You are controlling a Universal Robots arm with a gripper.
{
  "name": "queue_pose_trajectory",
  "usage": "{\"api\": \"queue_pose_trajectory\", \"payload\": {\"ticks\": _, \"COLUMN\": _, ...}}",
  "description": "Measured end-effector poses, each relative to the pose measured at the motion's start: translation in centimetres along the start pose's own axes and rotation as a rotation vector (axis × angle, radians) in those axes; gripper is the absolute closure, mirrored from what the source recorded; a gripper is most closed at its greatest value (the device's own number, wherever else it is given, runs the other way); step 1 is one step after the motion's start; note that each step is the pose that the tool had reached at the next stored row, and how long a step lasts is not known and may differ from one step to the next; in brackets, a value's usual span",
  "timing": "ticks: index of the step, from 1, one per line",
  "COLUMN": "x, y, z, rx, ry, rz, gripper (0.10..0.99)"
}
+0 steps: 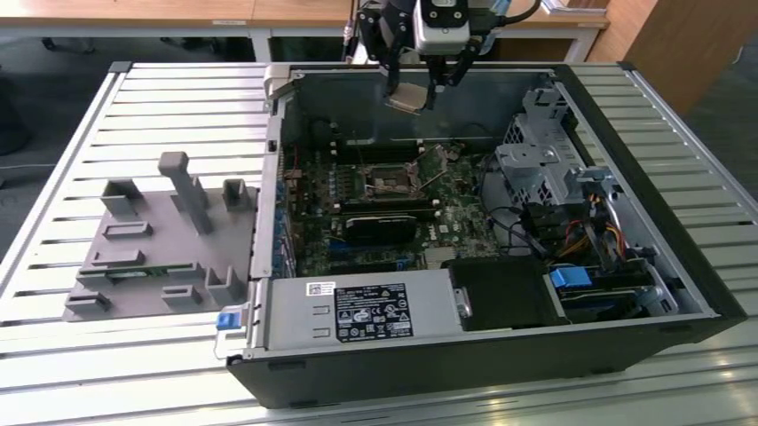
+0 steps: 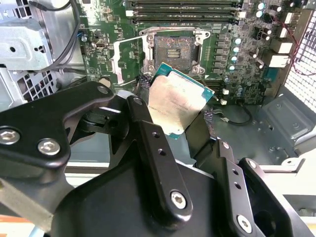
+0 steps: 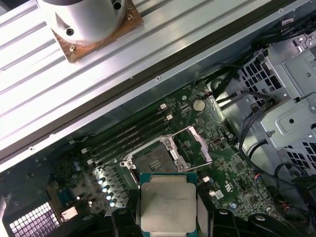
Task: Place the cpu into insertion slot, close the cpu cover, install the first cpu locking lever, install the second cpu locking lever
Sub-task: 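Place the cpu into insertion slot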
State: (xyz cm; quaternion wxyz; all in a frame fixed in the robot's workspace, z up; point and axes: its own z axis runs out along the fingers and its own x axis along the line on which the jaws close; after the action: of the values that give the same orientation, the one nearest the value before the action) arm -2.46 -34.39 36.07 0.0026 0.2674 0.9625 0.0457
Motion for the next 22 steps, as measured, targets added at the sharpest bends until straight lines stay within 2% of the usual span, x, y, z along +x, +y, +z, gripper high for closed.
{"api": "queue_pose_trajectory", "payload": {"ticks": 22, "x": 0.0, "y": 0.0, "z": 0.0, "rx": -0.001, "ry": -0.0065, "rz": 0.073, "gripper": 0.545}}
